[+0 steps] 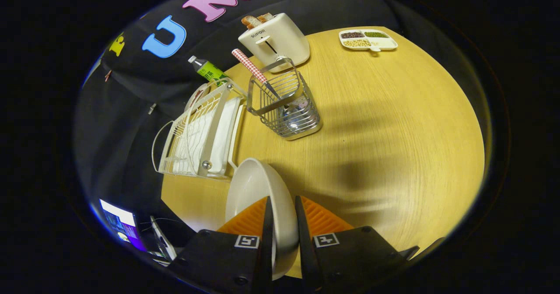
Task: Take the plate from the dish rack, then take the spoon from the basket and place it into the plate.
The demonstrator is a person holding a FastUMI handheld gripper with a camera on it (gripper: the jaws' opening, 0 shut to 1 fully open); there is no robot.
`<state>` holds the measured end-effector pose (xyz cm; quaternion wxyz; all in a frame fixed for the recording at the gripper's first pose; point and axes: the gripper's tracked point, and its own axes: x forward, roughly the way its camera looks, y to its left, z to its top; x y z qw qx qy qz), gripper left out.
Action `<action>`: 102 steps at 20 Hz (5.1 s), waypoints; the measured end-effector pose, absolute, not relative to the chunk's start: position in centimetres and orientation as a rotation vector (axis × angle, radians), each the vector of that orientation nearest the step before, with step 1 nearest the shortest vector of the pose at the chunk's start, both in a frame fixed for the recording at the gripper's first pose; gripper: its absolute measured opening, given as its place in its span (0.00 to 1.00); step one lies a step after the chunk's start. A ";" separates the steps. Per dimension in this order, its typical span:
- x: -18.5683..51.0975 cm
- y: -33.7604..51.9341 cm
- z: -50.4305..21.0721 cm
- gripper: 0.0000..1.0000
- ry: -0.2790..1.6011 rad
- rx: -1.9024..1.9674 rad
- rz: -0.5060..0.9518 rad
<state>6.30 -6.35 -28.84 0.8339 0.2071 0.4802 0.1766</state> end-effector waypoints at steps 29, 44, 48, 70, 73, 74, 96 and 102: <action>27.6 -2.7 -15.7 0.99 0.402 0.093 0.398; 31.5 -1.0 -21.2 0.21 0.530 0.007 0.357; 31.4 -1.5 -20.8 0.18 0.542 0.014 0.348; 15.7 -3.3 -11.5 0.15 0.544 0.112 0.395; 12.6 -2.1 -16.3 0.15 0.638 0.113 0.425; 11.9 -1.7 -17.5 0.15 0.661 0.100 0.434; 10.1 -0.2 -25.1 0.70 0.820 0.185 0.388; 10.9 -3.5 -17.0 0.99 0.559 0.145 0.324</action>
